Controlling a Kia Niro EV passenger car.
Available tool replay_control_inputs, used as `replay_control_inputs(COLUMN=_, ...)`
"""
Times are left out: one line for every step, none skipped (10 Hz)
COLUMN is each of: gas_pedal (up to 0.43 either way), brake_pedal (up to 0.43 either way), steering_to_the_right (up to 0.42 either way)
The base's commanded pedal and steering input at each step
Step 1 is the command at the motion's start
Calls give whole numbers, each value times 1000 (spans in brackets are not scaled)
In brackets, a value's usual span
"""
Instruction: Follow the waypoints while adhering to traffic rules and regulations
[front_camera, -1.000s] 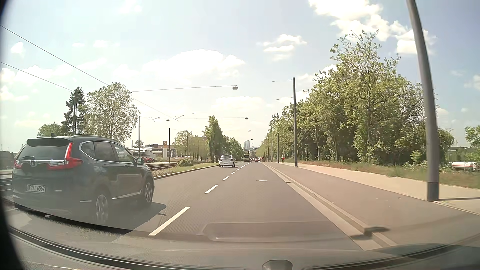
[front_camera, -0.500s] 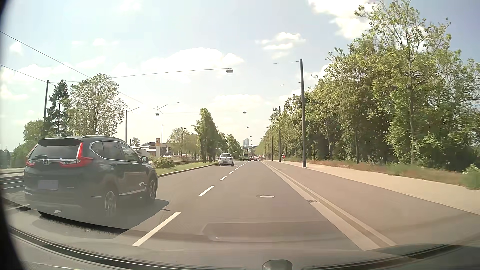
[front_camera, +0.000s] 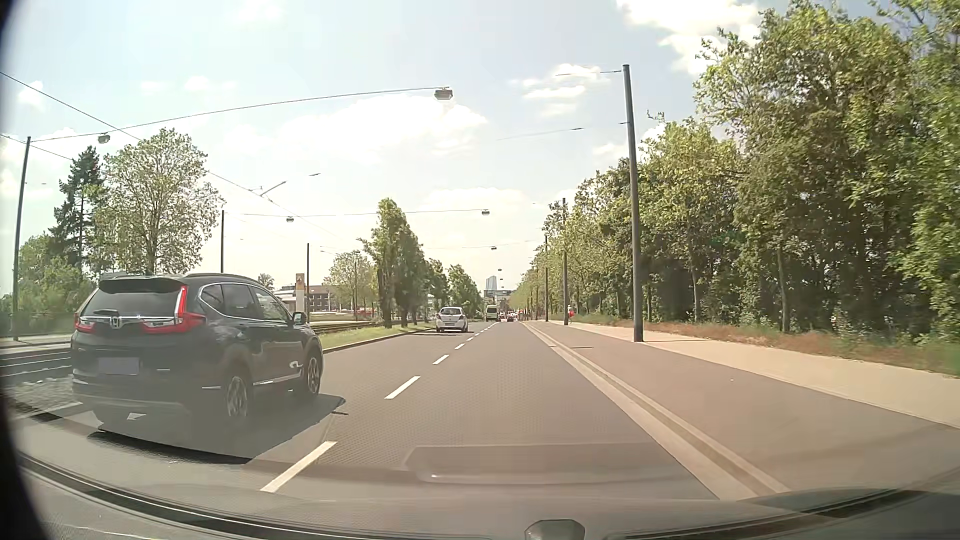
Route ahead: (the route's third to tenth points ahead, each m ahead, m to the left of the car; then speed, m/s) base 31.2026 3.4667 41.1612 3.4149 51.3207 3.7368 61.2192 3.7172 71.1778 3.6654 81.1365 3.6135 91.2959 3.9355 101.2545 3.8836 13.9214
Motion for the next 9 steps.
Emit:
replay_control_inputs(gas_pedal=39, brake_pedal=30, steering_to_the_right=3)
replay_control_inputs(gas_pedal=20, brake_pedal=30, steering_to_the_right=3)
replay_control_inputs(gas_pedal=0, brake_pedal=30, steering_to_the_right=2)
replay_control_inputs(gas_pedal=0, brake_pedal=30, steering_to_the_right=1)
replay_control_inputs(gas_pedal=0, brake_pedal=30, steering_to_the_right=0)
replay_control_inputs(gas_pedal=0, brake_pedal=30, steering_to_the_right=0)
replay_control_inputs(gas_pedal=0, brake_pedal=30, steering_to_the_right=0)
replay_control_inputs(gas_pedal=0, brake_pedal=30, steering_to_the_right=0)
replay_control_inputs(gas_pedal=39, brake_pedal=30, steering_to_the_right=0)
